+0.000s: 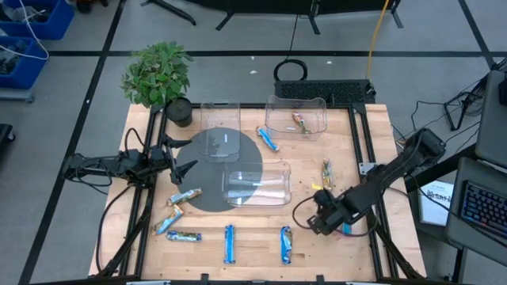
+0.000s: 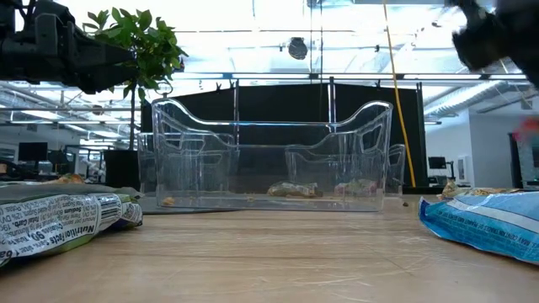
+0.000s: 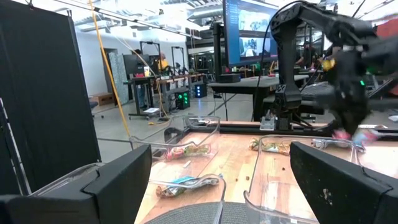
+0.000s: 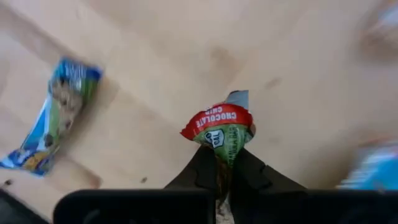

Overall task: Pick and place Granola Bars by type
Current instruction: Put the red granola bar into the top right transparent bin

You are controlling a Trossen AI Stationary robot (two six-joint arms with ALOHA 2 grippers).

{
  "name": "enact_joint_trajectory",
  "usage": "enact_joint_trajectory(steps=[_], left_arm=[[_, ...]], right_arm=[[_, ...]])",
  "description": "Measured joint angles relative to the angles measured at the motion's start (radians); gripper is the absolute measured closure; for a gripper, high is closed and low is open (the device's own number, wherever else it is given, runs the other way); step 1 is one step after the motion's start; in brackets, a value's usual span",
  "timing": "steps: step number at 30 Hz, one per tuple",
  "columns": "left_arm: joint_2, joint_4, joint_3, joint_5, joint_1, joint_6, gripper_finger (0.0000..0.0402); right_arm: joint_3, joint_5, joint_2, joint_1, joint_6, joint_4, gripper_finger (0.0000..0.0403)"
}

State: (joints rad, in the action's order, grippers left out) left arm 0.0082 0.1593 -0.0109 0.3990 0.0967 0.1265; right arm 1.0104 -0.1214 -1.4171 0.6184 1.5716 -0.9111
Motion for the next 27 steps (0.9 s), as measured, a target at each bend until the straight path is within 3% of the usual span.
enact_joint_trajectory(steps=[8,13,21,27], left_arm=[[0.0,0.0,0.0,0.0,0.0,0.0,0.0023],[0.0,0.0,0.0,0.0,0.0,0.0,0.0023],[0.0,0.0,0.0,0.0,0.0,0.0,0.0023],[0.0,0.0,0.0,0.0,0.0,0.0,0.0023]], right_arm=[[0.275,-0.262,0.076,-0.082,-0.313,-0.246,0.0396],[0.448,-0.444,0.079,-0.133,-0.597,-0.251,0.0397],[0.619,-0.666,0.079,-0.165,-1.08,-0.059,0.0397],[0.65,-0.776,0.078,-0.175,-1.41,0.192,0.0397]])
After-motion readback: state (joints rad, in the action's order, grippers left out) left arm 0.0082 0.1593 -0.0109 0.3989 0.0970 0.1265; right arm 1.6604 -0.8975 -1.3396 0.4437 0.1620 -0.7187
